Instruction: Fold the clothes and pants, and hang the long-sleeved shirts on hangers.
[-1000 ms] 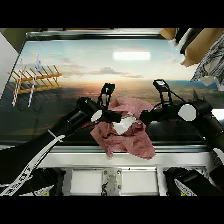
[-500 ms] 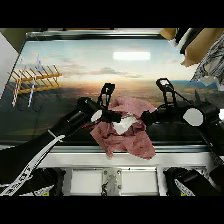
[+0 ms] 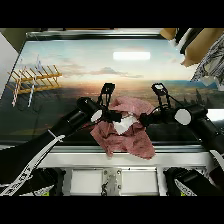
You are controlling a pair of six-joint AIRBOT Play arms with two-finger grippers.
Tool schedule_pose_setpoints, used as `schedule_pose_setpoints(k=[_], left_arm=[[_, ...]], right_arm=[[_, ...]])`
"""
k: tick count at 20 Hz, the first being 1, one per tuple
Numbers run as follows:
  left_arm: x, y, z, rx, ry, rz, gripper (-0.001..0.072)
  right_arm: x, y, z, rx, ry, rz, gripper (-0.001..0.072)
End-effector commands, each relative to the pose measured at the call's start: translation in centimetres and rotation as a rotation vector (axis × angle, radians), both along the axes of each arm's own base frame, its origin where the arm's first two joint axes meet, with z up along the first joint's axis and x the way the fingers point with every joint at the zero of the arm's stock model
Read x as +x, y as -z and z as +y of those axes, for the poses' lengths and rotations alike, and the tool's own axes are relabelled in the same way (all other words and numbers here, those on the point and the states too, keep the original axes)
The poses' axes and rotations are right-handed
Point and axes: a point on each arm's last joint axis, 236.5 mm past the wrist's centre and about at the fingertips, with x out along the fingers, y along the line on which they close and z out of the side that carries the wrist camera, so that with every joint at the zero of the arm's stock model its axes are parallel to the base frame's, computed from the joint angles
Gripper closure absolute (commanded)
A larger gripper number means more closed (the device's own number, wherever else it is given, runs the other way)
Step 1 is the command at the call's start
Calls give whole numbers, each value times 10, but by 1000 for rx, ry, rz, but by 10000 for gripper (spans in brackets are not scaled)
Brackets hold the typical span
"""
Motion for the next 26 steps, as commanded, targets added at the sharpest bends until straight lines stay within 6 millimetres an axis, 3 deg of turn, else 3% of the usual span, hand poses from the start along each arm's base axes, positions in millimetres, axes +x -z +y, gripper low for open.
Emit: schedule_pose_setpoints(k=[1,7,9,14,15,16,18,19,21,23,25,26], left_arm=[[1,-1,0,-4,-1,-3,691],[1,-1,-1,-4,-1,-3,691],[1,-1,-1,-5,-1,-4,691],[2,-1,-1,-9,-2,-7,691],[2,-1,-1,-9,-2,-6,691],[1,-1,-1,-7,-2,-5,691],[2,-5,0,-9,5,-16,691],[8,-18,3,-21,20,-49,691],[29,-71,11,-75,23,-146,691],[49,-170,17,-211,-5,-318,691],[45,-281,20,-374,-6,-512,691],[33,-340,23,-456,18,-630,691]], right_arm=[[29,19,3,17,85,-25,56],[39,51,-8,-50,130,20,62],[39,60,-8,-59,128,40,328],[35,75,4,-66,99,68,343],[34,77,7,-70,88,72,436],[33,78,9,-74,73,67,654],[39,71,6,-94,52,31,689],[46,57,-1,-123,43,-5,690],[66,1,-18,-185,18,-120,689],[77,-96,-23,-168,-3,-282,690],[71,-206,-22,-82,23,-476,690],[61,-267,-22,-18,35,-600,691]])
